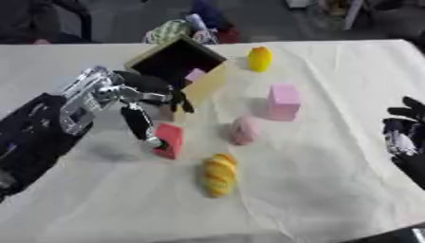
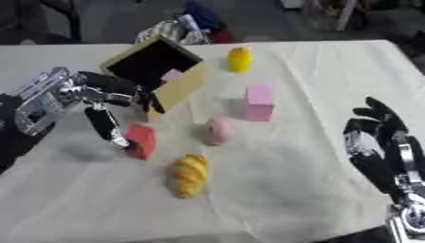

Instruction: Pick up objects on the table and place them in the box.

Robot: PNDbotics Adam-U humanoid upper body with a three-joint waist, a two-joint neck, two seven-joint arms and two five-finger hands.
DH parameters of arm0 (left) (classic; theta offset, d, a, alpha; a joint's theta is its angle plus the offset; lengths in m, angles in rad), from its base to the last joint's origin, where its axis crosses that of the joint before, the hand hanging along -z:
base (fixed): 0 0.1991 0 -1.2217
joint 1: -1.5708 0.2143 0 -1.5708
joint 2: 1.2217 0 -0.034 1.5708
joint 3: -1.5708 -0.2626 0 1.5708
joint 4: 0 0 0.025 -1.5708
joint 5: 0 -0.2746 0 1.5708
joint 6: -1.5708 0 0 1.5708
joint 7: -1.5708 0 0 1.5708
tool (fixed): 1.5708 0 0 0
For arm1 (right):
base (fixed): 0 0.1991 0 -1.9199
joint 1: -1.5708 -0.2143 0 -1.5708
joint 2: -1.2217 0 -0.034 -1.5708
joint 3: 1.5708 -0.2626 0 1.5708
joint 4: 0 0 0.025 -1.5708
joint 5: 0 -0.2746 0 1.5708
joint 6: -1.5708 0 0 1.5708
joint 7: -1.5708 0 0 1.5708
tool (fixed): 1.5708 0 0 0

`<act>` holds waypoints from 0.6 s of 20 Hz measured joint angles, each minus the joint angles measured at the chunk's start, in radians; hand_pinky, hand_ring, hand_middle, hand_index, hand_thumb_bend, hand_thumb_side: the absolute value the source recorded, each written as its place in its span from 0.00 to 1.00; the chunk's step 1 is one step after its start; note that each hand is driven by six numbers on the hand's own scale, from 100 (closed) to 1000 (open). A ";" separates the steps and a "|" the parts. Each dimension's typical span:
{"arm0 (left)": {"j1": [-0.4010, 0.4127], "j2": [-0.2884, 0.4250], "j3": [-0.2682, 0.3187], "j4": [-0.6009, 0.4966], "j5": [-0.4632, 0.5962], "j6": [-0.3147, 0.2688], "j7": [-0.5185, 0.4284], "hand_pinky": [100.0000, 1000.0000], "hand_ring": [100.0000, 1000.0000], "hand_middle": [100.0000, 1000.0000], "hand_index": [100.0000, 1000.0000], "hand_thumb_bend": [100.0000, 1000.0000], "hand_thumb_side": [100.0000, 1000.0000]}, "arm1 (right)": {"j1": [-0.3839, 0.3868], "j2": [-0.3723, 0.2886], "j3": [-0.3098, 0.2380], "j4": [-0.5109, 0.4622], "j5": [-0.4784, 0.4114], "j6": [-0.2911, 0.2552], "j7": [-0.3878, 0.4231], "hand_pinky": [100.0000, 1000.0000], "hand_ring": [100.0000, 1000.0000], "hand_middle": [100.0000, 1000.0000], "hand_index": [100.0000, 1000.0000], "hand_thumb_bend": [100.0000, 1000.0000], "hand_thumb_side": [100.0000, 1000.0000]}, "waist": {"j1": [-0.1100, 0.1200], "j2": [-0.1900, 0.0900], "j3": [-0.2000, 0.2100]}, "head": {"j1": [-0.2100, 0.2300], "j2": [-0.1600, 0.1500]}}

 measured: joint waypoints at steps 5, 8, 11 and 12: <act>0.006 -0.001 -0.003 0.000 -0.022 -0.011 -0.026 0.77 0.74 0.79 0.90 0.44 0.21 | 0.000 0.000 0.000 0.000 0.000 0.000 0.000 0.83 0.72 0.73 0.92 0.00 0.38 | 0.000 0.000 -0.001 | 0.000 0.000; 0.009 -0.001 -0.006 0.000 -0.029 -0.019 -0.050 0.72 0.69 0.74 0.86 0.40 0.15 | 0.000 0.000 0.000 0.000 0.000 0.000 0.000 0.83 0.72 0.73 0.92 0.00 0.38 | 0.000 0.000 -0.002 | 0.000 0.000; 0.015 -0.001 -0.007 0.000 -0.034 -0.025 -0.073 0.65 0.61 0.66 0.80 0.35 0.07 | 0.000 0.000 0.000 0.000 0.000 0.000 0.000 0.83 0.72 0.73 0.92 0.00 0.38 | 0.000 0.000 -0.004 | 0.000 0.000; 0.016 -0.001 -0.007 0.000 -0.036 -0.025 -0.078 0.62 0.58 0.62 0.77 0.33 0.04 | 0.000 0.000 0.000 0.000 0.000 0.000 0.000 0.83 0.72 0.73 0.92 0.00 0.38 | 0.000 0.000 -0.004 | 0.000 0.000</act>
